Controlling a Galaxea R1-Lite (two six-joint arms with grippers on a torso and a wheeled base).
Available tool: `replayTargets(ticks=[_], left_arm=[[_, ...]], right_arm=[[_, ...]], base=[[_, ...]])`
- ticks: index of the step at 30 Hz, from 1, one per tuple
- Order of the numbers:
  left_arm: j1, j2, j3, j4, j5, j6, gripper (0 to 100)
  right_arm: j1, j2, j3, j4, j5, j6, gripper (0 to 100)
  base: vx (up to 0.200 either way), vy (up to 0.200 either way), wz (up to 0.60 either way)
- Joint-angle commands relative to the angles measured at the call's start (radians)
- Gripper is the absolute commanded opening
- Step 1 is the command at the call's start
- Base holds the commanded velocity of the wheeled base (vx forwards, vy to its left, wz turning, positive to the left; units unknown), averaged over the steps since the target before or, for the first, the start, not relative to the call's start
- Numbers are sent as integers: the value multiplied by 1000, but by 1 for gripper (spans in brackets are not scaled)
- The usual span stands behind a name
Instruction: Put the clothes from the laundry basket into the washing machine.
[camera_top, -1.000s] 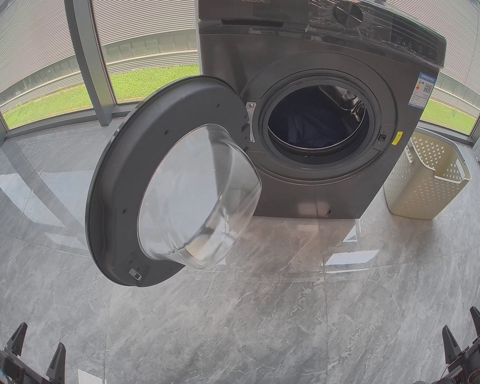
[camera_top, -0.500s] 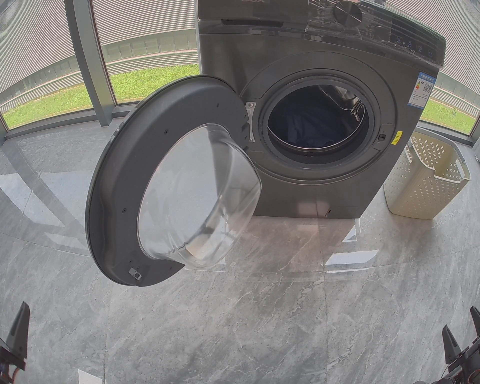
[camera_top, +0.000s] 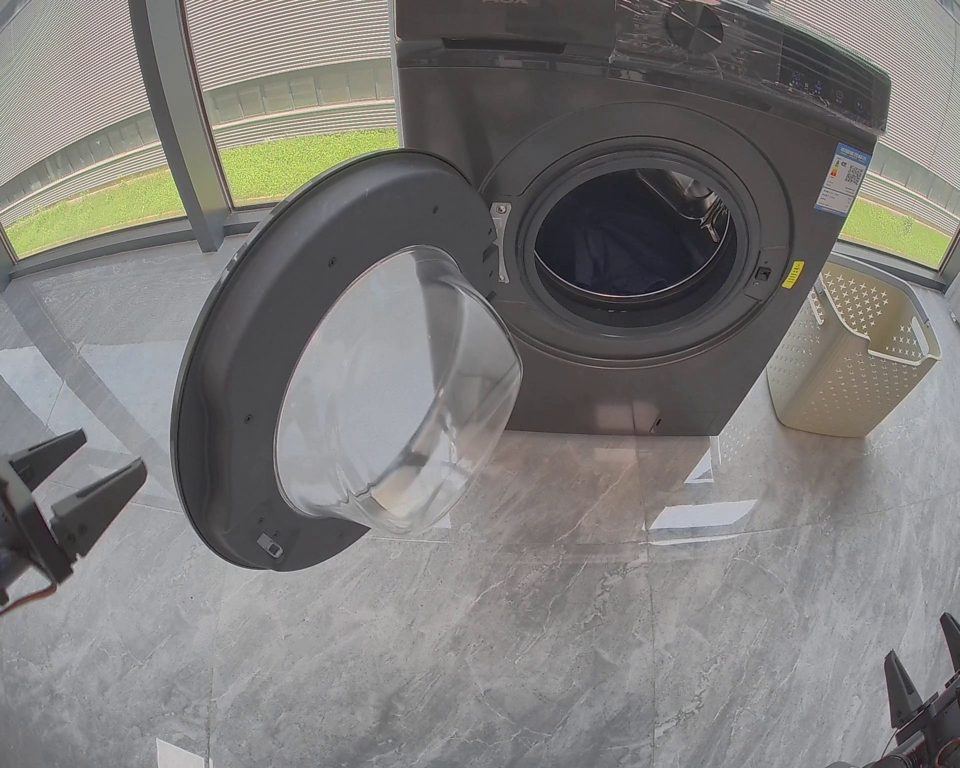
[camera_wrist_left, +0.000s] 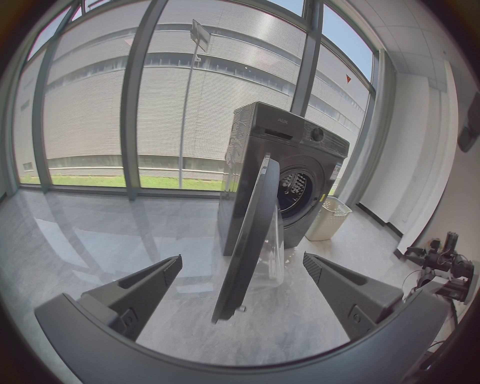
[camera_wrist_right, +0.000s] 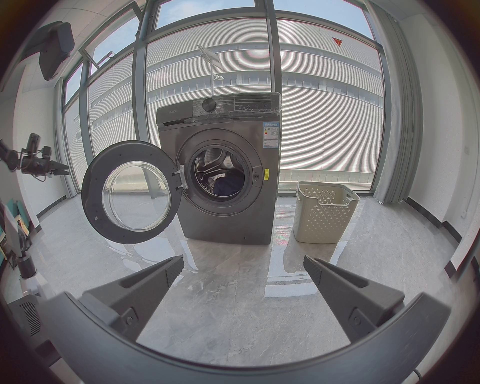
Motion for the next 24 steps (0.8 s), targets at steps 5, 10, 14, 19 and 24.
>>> replayTargets(ticks=[5,10,14,19,24], left_arm=[[-94,337,-123,-128,-71,-8,100],[-218,355,-108,-177,-72,-23,100],[-342,331,-94,-180,-63,-77,100],[-436,251,-63,-180,-57,-106,100],[-410,214,-43,-176,-45,-103,100]], right_arm=[[0,-16,18,0,1,0,100],[0,-16,16,0,1,0,100],[0,-16,18,0,1,0,100],[0,-16,18,0,1,0,100],[0,-16,18,0,1,0,100]], base=[[0,0,0],[0,0,0],[0,0,0],[0,0,0],[0,0,0]])
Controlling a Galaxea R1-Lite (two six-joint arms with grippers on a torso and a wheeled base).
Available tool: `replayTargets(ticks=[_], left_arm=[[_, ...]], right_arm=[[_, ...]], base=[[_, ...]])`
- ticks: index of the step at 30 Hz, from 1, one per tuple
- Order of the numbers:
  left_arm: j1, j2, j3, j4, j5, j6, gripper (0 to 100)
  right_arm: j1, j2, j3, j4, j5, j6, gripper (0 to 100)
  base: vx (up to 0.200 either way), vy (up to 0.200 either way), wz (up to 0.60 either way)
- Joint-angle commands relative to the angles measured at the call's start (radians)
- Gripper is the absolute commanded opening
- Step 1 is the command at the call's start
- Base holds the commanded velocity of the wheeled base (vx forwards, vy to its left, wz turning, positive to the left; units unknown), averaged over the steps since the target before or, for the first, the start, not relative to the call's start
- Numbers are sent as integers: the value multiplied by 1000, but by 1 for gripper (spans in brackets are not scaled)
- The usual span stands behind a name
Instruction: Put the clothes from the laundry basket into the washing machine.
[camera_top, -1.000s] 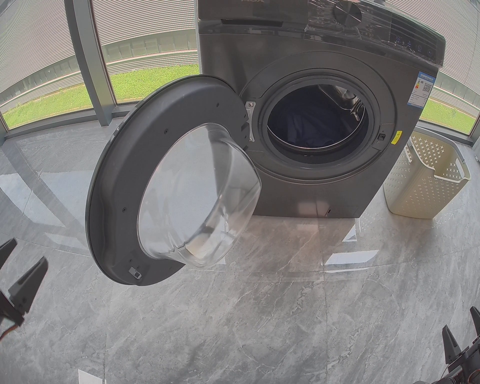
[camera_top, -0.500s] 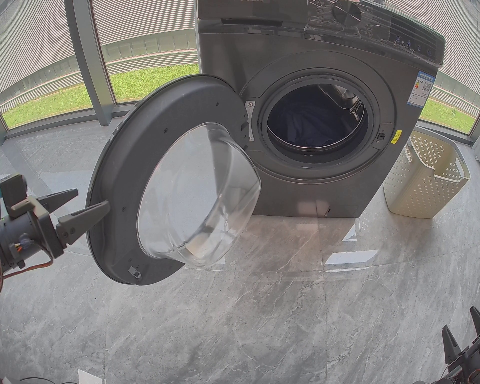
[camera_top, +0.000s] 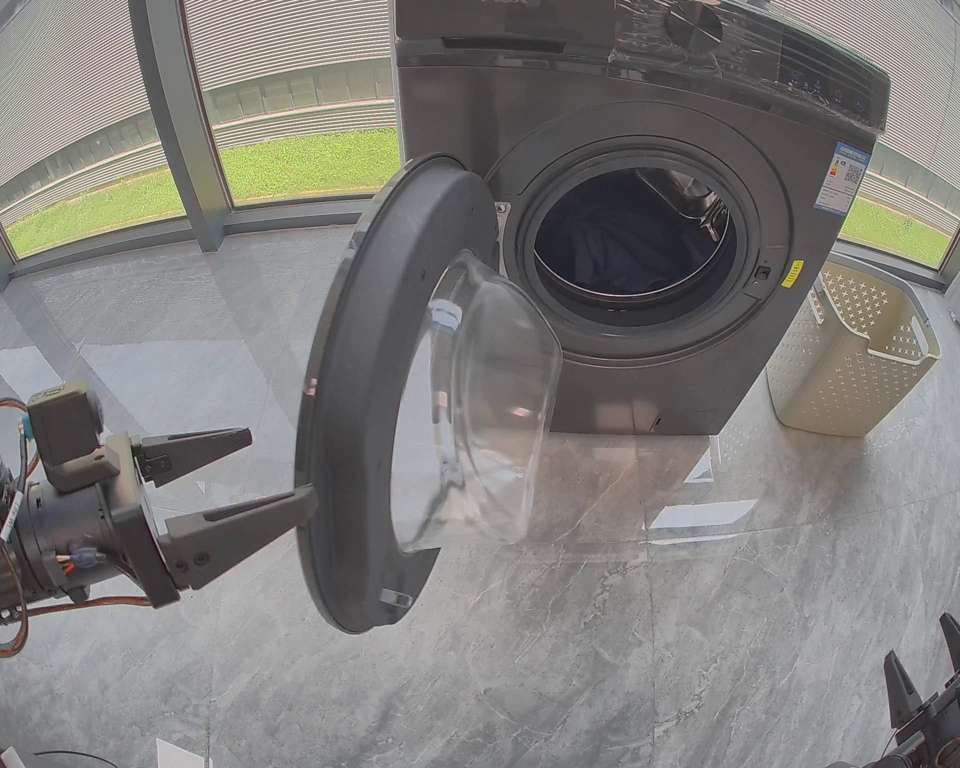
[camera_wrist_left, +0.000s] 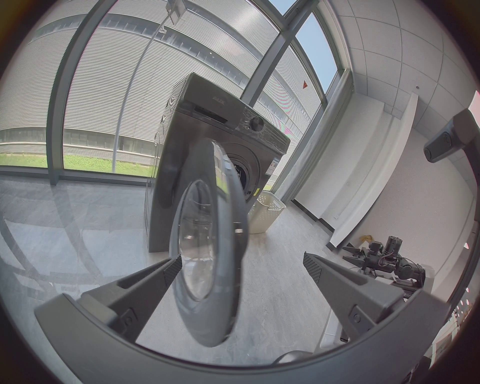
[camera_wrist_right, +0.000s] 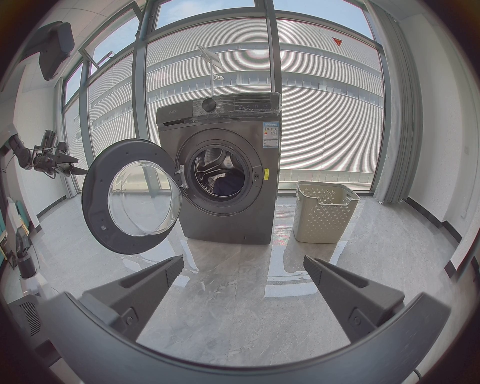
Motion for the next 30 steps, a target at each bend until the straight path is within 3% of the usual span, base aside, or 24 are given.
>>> replayTargets(ticks=[1,4,9,11,13,14,15,17,22,26,27,28,30], left_arm=[[27,-48,19,-6,24,1,100],[113,-8,9,-12,57,15,100],[122,57,-11,-14,63,34,100],[100,120,-22,-17,76,55,100],[34,172,-37,-40,95,60,100],[7,198,-45,-57,112,57,100],[-36,259,-66,-103,167,55,100],[-50,291,-77,-131,192,55,100],[-104,407,-145,-230,254,47,100],[-139,468,-234,-241,288,-5,100],[-139,468,-234,-241,288,-5,100],[-159,492,-280,-241,297,-29,100],[-164,505,-300,-241,302,-34,100]], right_arm=[[1,-16,16,0,1,0,100],[1,-16,16,0,1,0,100],[1,-16,18,0,1,-2,100],[1,-16,16,0,1,-2,100],[1,-16,18,0,2,-2,100],[1,-16,18,0,1,-2,100],[1,-16,16,0,1,-2,100],[1,-16,18,0,1,-2,100],[1,-16,18,0,1,-2,100],[1,-16,16,0,1,-2,100],[1,-16,16,0,1,-2,100],[1,-16,16,0,1,-2,100],[1,-16,16,0,1,-2,100]], base=[[0,0,0],[0,0,0],[0,0,0],[0,0,0],[0,0,0],[0,0,0],[0,0,0],[0,0,0],[0,0,0],[0,0,0],[0,0,0],[0,0,0],[0,0,0]])
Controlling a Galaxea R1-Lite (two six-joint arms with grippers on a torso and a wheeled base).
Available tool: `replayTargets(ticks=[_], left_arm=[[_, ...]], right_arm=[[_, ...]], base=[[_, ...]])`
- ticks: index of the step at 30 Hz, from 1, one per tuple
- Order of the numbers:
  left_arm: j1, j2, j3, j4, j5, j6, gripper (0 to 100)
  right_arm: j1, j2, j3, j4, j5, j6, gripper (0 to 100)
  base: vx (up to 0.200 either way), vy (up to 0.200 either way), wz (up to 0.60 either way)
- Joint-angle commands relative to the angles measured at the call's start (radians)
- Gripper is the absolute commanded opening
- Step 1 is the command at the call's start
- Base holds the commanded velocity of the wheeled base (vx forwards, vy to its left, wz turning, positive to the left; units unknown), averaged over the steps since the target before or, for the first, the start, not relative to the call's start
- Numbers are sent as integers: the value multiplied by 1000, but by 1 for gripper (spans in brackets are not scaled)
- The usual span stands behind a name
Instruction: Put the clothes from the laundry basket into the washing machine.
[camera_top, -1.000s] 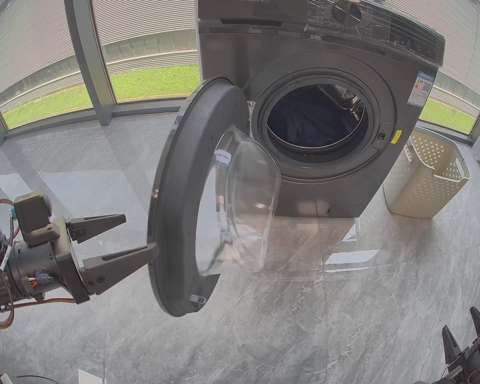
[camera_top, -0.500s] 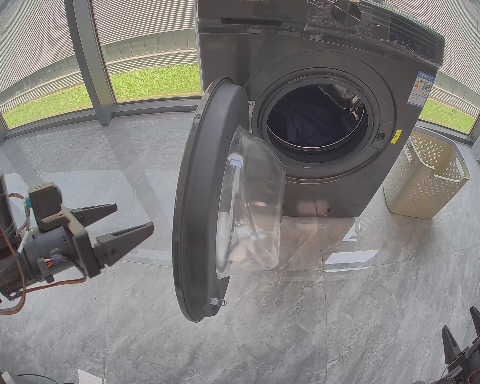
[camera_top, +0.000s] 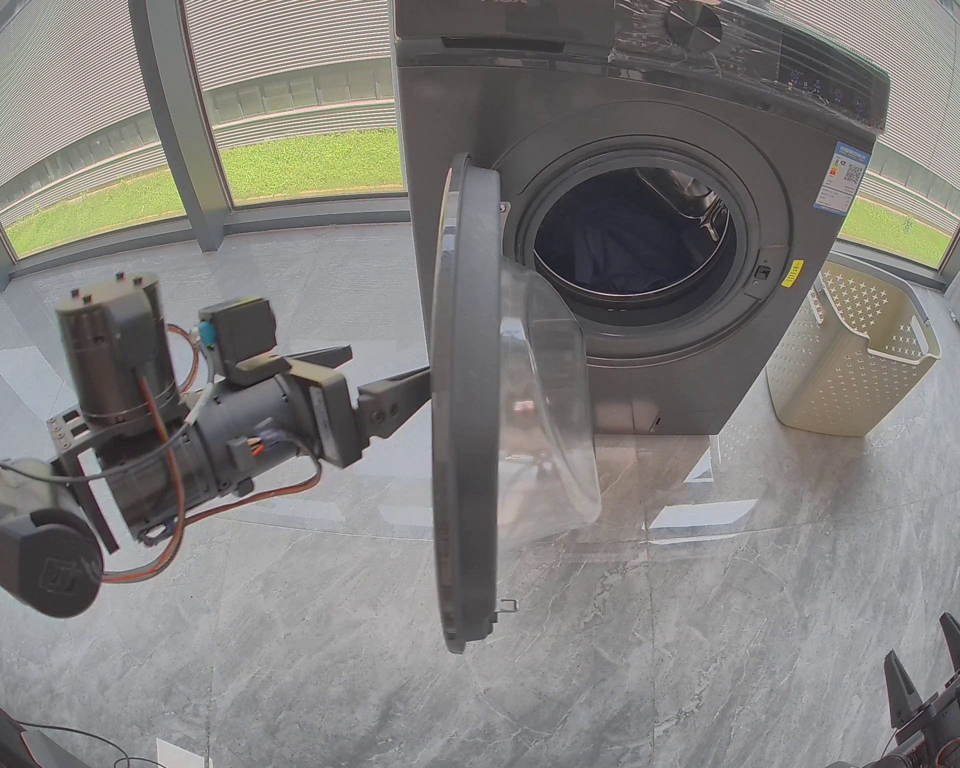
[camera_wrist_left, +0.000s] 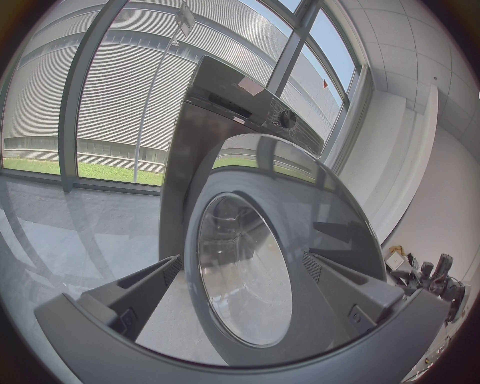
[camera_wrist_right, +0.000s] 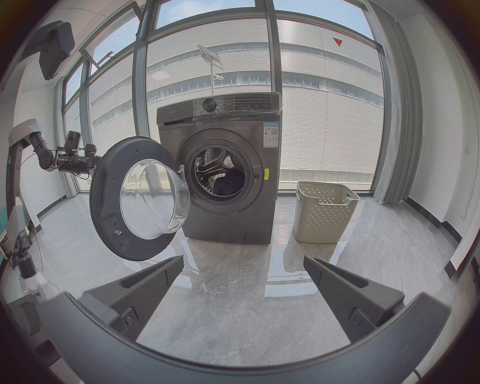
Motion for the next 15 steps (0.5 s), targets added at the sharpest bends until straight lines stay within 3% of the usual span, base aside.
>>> replayTargets(ticks=[1,15], left_arm=[[-41,132,-118,-8,25,-26,100],[-41,379,-427,-40,55,-33,100]], right_arm=[[0,-16,18,0,0,0,100],[0,-16,18,0,2,0,100]], base=[[0,0,0],[0,0,0]])
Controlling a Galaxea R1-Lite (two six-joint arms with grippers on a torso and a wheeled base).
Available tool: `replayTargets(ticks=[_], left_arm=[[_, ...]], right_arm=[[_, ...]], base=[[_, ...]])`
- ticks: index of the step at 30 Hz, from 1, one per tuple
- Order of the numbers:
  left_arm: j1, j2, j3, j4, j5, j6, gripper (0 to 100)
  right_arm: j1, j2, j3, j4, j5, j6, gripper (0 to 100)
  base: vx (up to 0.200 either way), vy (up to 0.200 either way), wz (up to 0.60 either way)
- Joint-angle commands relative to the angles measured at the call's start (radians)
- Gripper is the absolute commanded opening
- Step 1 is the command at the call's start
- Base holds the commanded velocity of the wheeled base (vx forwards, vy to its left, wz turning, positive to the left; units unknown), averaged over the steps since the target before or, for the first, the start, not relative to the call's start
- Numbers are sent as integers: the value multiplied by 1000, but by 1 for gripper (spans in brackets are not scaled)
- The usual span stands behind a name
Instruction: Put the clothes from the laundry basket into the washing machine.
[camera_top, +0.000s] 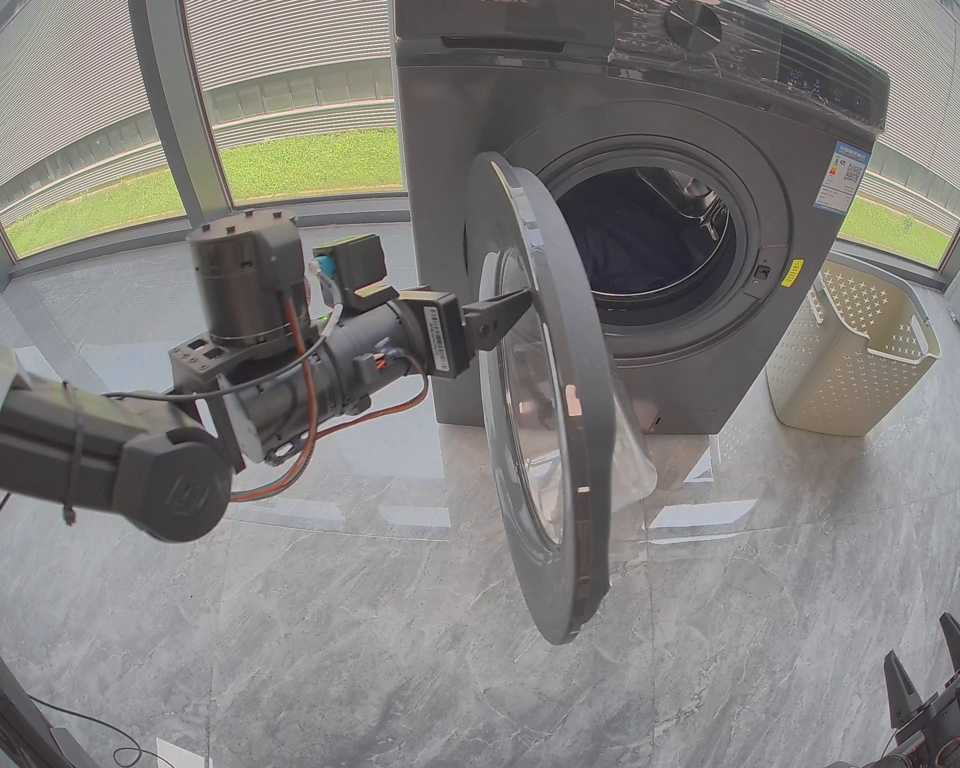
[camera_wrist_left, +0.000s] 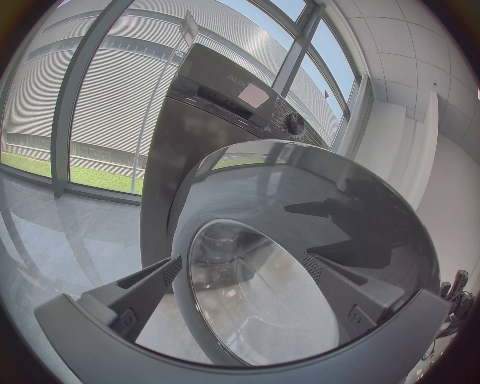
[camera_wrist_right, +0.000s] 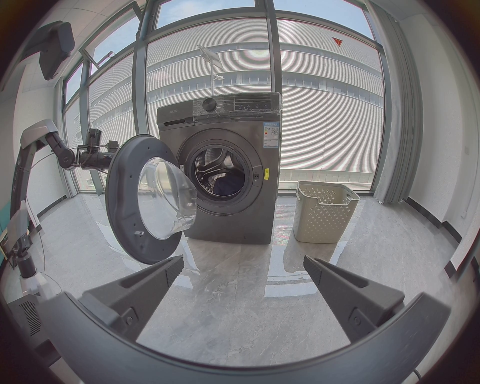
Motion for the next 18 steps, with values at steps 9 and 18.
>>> replayTargets(ticks=[9,18], left_arm=[[-18,304,-393,8,78,-104,100],[-27,398,-539,35,156,-210,100]], right_arm=[[0,-16,16,0,0,2,100],[0,-16,18,2,-2,6,100]], base=[[0,0,0],[0,0,0]])
